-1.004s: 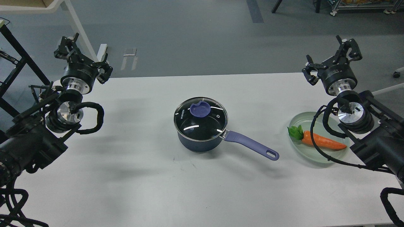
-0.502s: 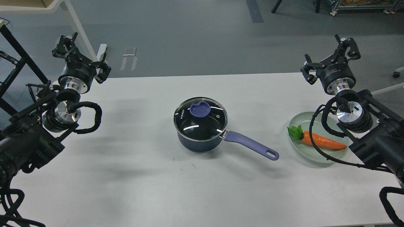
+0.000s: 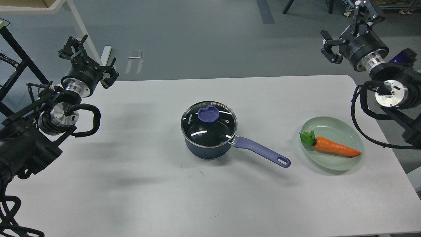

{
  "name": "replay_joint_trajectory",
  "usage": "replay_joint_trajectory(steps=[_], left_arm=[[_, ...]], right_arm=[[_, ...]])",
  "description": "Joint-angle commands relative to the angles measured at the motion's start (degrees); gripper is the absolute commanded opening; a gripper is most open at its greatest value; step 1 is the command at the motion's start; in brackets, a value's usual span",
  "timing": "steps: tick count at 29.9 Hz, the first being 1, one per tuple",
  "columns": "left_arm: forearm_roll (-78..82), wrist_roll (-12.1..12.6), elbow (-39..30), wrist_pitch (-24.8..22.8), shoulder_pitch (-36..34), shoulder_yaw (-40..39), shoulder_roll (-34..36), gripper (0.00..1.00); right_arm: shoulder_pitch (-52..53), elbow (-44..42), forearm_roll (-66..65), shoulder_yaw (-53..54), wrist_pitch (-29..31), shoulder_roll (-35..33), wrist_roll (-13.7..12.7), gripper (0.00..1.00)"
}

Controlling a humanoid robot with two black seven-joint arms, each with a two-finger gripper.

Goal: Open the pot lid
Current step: 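Reach the right hand down and grasp the lavender saucepan handle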

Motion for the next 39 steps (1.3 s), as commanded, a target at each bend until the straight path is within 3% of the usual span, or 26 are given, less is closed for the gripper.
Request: replay_joint_trajectory(steps=[1, 8, 18, 24, 29, 39], left_arm=[[0.0, 0.3, 0.0, 0.3, -0.1, 0.3, 0.1, 0.99], [0.2, 0.7, -0.2, -0.1, 0.7, 1.9, 0.7, 0.99], [1.0, 0.4, -3.0, -2.2, 1.5, 4.8, 2.9, 0.99], [4.4, 0.1, -3.2, -2.3, 1.5, 4.6, 5.0, 0.99], [4.4, 0.1, -3.2, -3.4, 1.4, 4.7, 5.8, 0.99], [8.4, 0.1, -3.2, -3.0, 0.4, 4.6, 5.5, 0.99]], right_arm=[[11.2, 6.9, -7.0, -13.3, -1.3, -3.0, 0.0, 1.00], [29.8, 17.6, -22.0, -34.6, -1.7, -2.3, -0.2, 0.99], [47.0, 33.5, -43.1, -59.3, -8.0, 14.9, -0.1, 0.99], [45.6, 34.2, -57.0, -70.2, -13.0, 21.6, -0.2, 0.99], [43.8, 33.1, -58.7, -72.8, -14.1, 22.6, -0.1, 0.98], [38.1, 28.8, -61.8, -74.9, -14.6, 23.0, 0.0, 0.73]])
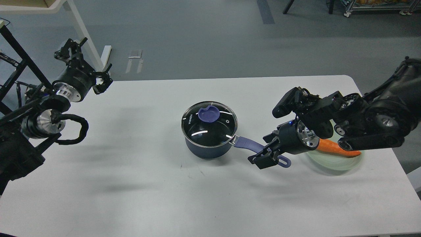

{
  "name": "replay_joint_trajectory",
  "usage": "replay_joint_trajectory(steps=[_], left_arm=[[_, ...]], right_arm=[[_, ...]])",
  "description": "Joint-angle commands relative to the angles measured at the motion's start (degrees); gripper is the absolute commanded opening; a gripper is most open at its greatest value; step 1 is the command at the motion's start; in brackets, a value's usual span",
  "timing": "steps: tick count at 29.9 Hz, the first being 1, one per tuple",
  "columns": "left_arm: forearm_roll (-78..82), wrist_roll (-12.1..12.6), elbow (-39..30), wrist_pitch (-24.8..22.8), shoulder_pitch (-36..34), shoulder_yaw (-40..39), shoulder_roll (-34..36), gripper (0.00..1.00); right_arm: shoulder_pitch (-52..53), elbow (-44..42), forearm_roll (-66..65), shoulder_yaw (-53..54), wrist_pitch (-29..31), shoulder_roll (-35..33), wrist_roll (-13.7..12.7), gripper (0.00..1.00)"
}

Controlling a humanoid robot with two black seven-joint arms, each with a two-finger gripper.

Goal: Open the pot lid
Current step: 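Reach the right hand down and grasp the lavender saucepan handle, then reach the left hand over the pot and grasp the purple lid knob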

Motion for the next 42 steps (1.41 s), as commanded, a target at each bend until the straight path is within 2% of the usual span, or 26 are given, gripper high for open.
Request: replay_joint_trajectory(steps=[1, 6, 9, 16, 20, 29, 34, 38, 42], left_arm=[[1.8, 0.0, 0.0, 0.1, -0.3, -0.1, -0.2, 0.99], [2.4, 0.1, 0.0, 0.4, -0.9, 0.0, -0.5, 0.99], [5.0, 0.1, -0.2, 0.5, -1.2, 0.0, -0.7, 0.99], [21.2, 0.3, -6.1, 1.7, -3.9, 0.0, -0.9, 0.99], [31.8, 0.3, -9.3, 2.6, -5.9, 0.8, -1.0, 0.99], [61.5, 0.0, -14.8, 3.6, -10.0, 5.0, -4.4, 0.99], [87.8, 0.4, -22.2, 6.7, -10.3, 6.2, -7.4, 0.99], [106.4, 0.3, -22.2, 9.5, -12.2, 12.4, -9.3, 0.99], [112.8, 0.4, -22.0, 13.6, -12.5, 16.8, -10.0, 0.99]], right_arm=[[-0.9, -0.6, -0.1, 0.1, 0.0, 0.1, -0.1, 0.73], [-3.2, -2.0, -0.3, 0.2, 0.0, 0.1, -0.1, 0.66], [-3.4, -2.5, -0.3, 0.3, 0.0, -0.1, -0.1, 0.56], [-3.2, -2.3, -0.3, 0.7, 0.0, -0.2, -0.2, 0.36], [-3.3, -2.3, -0.2, 0.8, 0.0, -0.3, -0.2, 0.30], [-3.4, -2.5, -0.3, 1.4, 0.0, -0.1, -0.2, 0.23], [-3.4, -2.4, 0.0, 1.8, 0.1, 0.0, -0.2, 0.23], [-3.4, -2.4, 0.0, 2.5, 0.1, 0.0, -0.1, 0.21], [-3.4, -2.4, 0.0, 3.2, 0.1, -0.1, -0.1, 0.21]])
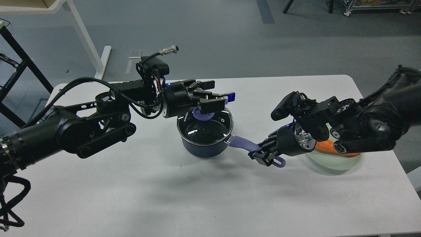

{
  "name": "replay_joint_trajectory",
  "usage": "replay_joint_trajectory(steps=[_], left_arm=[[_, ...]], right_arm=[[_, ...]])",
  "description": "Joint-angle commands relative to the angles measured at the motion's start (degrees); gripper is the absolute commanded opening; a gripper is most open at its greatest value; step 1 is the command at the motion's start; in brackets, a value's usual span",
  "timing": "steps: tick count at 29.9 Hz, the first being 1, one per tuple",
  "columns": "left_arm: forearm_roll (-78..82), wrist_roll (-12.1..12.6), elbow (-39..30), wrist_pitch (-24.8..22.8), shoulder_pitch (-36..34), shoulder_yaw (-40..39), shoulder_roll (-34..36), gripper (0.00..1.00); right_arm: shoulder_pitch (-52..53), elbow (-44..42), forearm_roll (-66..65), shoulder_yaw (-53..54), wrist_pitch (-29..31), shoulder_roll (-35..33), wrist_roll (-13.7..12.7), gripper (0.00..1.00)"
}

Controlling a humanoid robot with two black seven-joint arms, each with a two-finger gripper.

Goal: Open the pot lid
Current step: 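Reach the left hand over the pot and grasp the purple lid knob, then lift the glass lid off the pot with the left hand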

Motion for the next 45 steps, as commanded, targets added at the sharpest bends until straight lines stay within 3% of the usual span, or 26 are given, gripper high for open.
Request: replay_joint_trajectory(steps=[1, 6, 15, 27, 37, 45], left_arm=[[4.6, 0.3, 0.7, 2.5, -0.3, 3.5, -0.4, 0.99], [5.8, 2.2, 4.4, 3.5, -0.2, 4.2, -1.8, 0.99], [6.2, 1.7, 7.4, 7.4, -0.1, 11.2, -1.6, 0.99], [5.6, 1.6, 7.6, 8.3, 0.4, 11.6, -1.2, 0.98], [5.6, 0.8, 8.4, 8.4, 0.7, 11.7, -0.7, 0.51], [5.5, 0.8, 8.4, 9.1, 0.1, 11.4, -0.6, 0.48]], right_arm=[[0.0, 0.0, -0.1, 0.6, 0.0, -0.1, 0.0, 0.21], [0.0, 0.0, -0.2, 0.6, 0.0, 0.0, 0.0, 0.21], [0.0, 0.0, -0.3, 0.6, 0.1, 0.1, 0.1, 0.21], [0.1, 0.0, -0.3, 0.7, 0.1, 0.1, 0.1, 0.21], [0.0, -0.1, -0.3, 1.5, 0.1, 0.1, 0.1, 0.22], [0.0, -0.1, -0.3, 1.5, 0.1, -0.1, 0.2, 0.22]])
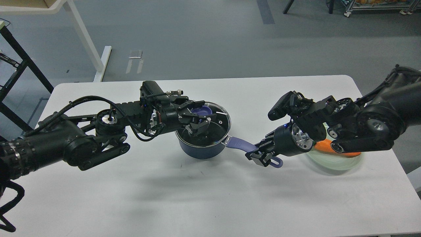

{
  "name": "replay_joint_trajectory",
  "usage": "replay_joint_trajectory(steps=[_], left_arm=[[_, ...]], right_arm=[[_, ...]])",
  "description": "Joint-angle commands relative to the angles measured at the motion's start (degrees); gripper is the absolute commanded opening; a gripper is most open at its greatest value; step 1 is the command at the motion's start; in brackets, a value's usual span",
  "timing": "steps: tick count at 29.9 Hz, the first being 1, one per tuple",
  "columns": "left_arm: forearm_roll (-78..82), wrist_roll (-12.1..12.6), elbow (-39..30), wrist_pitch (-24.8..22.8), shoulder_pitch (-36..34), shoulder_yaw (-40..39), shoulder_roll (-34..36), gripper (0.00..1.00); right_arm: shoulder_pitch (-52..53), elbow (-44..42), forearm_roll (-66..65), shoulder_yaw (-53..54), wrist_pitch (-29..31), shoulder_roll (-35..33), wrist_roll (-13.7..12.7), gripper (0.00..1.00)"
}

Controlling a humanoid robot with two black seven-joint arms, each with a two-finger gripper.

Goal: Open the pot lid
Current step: 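Lift the glass lid off the pot with the left hand, then lower the lid onto the table beside the pot and release it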

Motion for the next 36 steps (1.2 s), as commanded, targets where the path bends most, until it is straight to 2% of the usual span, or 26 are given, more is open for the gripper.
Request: replay_joint_trajectory(steps=[1, 10, 16, 19, 24, 29, 36], left_arm=[[0.0, -0.1, -0.1, 0.2, -0.2, -0.3, 0.0, 0.48], [-1.3, -0.1, -3.9, 0.1, -2.9, -0.9, 5.5, 0.48], [-8.1, -0.4, -6.0, 0.1, -5.2, -0.9, 14.3, 0.48], [-9.3, -1.9, -5.8, 0.1, -4.9, -0.2, 19.3, 0.48], [-9.4, -5.3, -5.1, 0.3, -0.1, 0.1, 25.1, 0.48], [-9.4, -6.0, -3.6, 3.5, 5.9, 0.2, 27.3, 0.48], [-9.5, -7.4, 4.2, 6.7, 10.9, 0.5, 26.5, 0.48]], right_arm=[[0.0, -0.1, 0.0, 0.3, 0.0, -0.2, 0.1, 0.22], [0.0, -0.1, 0.1, 0.4, 0.0, -0.3, 0.1, 0.22], [0.0, -0.1, 0.1, 0.4, 0.0, -0.3, 0.2, 0.22], [0.0, -0.1, 0.1, 0.4, 0.0, -0.3, 0.2, 0.22], [0.0, -0.1, 0.1, 0.4, 0.0, -0.3, 0.2, 0.22], [0.0, -0.1, 0.1, 0.5, 0.0, -0.1, 0.2, 0.22], [0.0, -0.1, 0.1, 1.1, 0.0, -0.3, 0.2, 0.22]])
